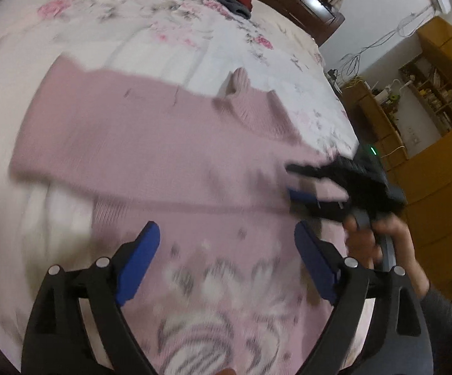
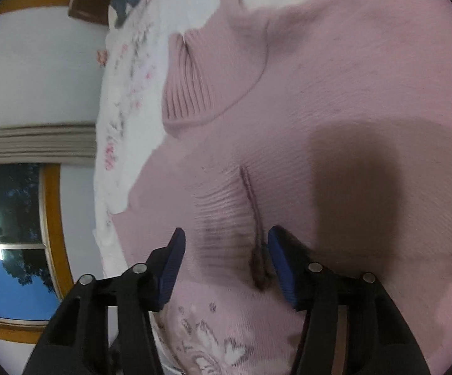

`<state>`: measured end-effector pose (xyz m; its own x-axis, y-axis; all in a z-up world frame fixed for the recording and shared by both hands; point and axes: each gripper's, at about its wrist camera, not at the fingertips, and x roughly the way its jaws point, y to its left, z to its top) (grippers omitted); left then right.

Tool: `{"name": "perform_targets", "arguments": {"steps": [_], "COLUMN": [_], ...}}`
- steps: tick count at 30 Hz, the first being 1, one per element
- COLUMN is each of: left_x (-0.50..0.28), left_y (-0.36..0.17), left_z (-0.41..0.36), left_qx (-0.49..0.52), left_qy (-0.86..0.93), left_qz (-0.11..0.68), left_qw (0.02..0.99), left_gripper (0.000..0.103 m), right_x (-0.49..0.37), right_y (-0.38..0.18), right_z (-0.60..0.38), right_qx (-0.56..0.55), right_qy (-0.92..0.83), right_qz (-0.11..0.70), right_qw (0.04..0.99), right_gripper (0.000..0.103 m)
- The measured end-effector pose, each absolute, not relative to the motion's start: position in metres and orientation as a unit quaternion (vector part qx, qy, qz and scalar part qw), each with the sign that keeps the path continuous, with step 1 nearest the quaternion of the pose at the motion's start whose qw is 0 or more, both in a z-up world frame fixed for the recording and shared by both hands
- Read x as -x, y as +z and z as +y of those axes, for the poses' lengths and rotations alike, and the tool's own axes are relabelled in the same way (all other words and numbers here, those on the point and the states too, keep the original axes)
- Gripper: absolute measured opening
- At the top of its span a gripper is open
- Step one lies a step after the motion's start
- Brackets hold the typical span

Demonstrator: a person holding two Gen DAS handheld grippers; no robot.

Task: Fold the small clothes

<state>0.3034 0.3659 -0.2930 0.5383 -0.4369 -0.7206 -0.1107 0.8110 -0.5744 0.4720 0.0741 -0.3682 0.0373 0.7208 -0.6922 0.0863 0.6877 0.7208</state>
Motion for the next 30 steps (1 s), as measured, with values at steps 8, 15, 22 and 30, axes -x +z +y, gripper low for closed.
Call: {"name": "perform_targets", "arguments": {"steps": [8,15,22,30], "left_x": [-0.249,-0.233,-0.270,-0.358], "left_y": [-0.310,-0.280,-0.252,-0.257], "left_z": [0.396,0.427,0.461,0.459], "left_qx": [0.329,0.329,0.379,0.403], "left_qy": [-0.070,-0.051,-0.055,-0.075], "left_qz": [0.488,0.472,0.439,0.453], "left_qw": [0.805,0.817,0.813,0.792], "left_gripper": [0.087,0.087,0.087,0.087], "right_x": [-0.478,-0.489,-0.506,-0.516], "right_y": [-0.343,-0.222,-0.171,-0.239], "right_z": [0.103,0.056,-0.007,-0.075], "right_qx": [-0.259,-0.230,-0.199,-0.221], "right_qy": [0.258,0.277,0.235,0.185], "right_qz": [0.663,0.590,0.566,0.594], "right_qw": [0.653,0.723,0.764,0.751], "right_gripper": [0.009,0.007,0.007,0.007]}}
